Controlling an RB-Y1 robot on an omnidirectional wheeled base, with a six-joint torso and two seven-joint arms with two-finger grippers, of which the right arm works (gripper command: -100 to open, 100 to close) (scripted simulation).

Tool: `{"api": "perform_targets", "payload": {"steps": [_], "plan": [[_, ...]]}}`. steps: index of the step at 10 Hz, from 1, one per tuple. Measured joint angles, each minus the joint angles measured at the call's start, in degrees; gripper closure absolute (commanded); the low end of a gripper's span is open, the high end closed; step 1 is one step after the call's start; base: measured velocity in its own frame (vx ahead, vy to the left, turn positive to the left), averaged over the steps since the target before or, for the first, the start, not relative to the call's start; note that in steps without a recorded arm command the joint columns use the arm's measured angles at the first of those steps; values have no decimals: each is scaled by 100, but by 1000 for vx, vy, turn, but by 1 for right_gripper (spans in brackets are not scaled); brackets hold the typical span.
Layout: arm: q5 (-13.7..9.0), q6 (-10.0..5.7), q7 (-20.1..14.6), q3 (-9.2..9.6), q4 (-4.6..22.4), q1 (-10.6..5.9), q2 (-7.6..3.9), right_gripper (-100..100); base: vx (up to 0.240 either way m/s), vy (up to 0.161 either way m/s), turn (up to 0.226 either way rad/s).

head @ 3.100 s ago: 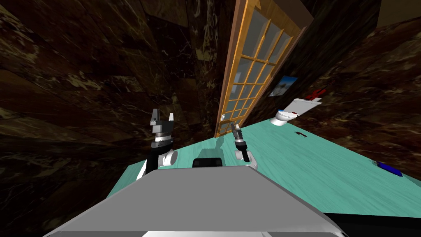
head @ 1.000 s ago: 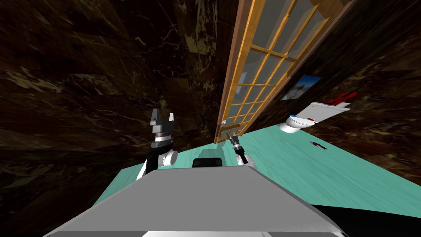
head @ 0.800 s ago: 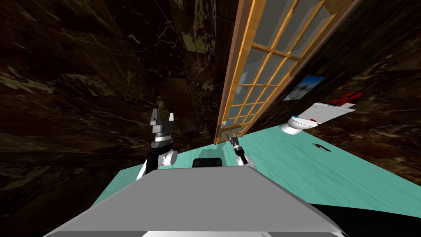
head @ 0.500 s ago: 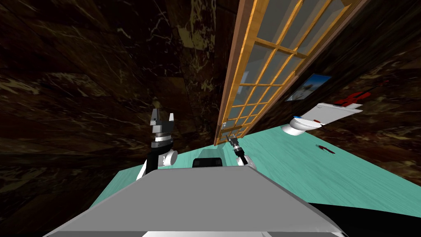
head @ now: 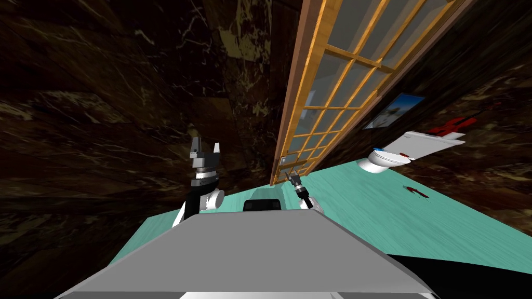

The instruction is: Pull the door open

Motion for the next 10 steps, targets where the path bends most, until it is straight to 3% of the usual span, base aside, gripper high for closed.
{"api": "perform_targets", "payload": {"steps": [5, 6, 7, 10], "plan": [[119, -123, 247, -38, 494, -148, -46, -100, 66, -28, 14], [122, -135, 262, -40, 511, -154, -48, -100, 119, 47, 239], [53, -259, 315, -119, 814, -260, -106, -100, 135, 43, 105], [-68, -251, 265, -244, 639, -41, -199, -100, 171, 79, 198]]}}
